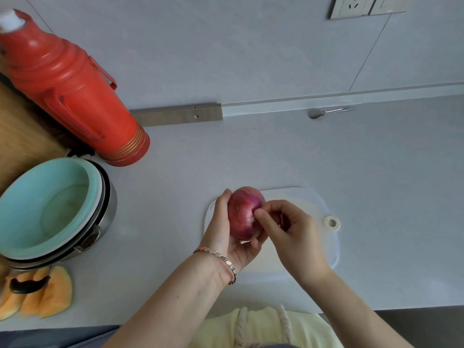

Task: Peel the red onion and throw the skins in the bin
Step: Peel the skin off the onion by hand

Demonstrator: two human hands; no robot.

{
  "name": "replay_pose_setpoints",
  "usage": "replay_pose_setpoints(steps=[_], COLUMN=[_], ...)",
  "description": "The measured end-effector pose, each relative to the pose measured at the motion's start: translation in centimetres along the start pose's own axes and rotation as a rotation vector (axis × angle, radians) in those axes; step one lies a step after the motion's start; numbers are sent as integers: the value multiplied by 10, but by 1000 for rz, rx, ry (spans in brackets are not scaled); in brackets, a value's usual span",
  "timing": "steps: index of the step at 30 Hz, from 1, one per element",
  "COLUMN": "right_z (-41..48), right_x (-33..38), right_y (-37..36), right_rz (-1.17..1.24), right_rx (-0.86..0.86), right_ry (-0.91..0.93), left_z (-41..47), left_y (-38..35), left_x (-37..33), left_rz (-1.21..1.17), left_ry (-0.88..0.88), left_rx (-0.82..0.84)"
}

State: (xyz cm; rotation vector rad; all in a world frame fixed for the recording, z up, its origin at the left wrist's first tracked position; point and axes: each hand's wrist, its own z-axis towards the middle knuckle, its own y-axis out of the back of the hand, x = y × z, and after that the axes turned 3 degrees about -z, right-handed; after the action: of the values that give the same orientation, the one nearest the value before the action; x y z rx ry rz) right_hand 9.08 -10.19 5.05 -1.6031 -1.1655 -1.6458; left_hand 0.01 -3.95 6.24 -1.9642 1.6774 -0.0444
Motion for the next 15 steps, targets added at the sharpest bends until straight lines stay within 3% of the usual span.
replay_pose_setpoints(steps=[6,10,12,15], right_z=[6,13,14,11], right_x=[-2,-5,-1,5], right_y=[6,18,21,23], right_rz=[23,292,374,163], right_rx=[-2,-7,21,48], right_ry=[-69,-240,-235,-107], left_z=[-1,-2,0,3], left_y=[3,5,6,7], left_x=[0,-1,-2,-1], left_rz=[43,96,139,209], left_ry=[16,25,8,-23], left_rx=[-22,-46,-64,-80])
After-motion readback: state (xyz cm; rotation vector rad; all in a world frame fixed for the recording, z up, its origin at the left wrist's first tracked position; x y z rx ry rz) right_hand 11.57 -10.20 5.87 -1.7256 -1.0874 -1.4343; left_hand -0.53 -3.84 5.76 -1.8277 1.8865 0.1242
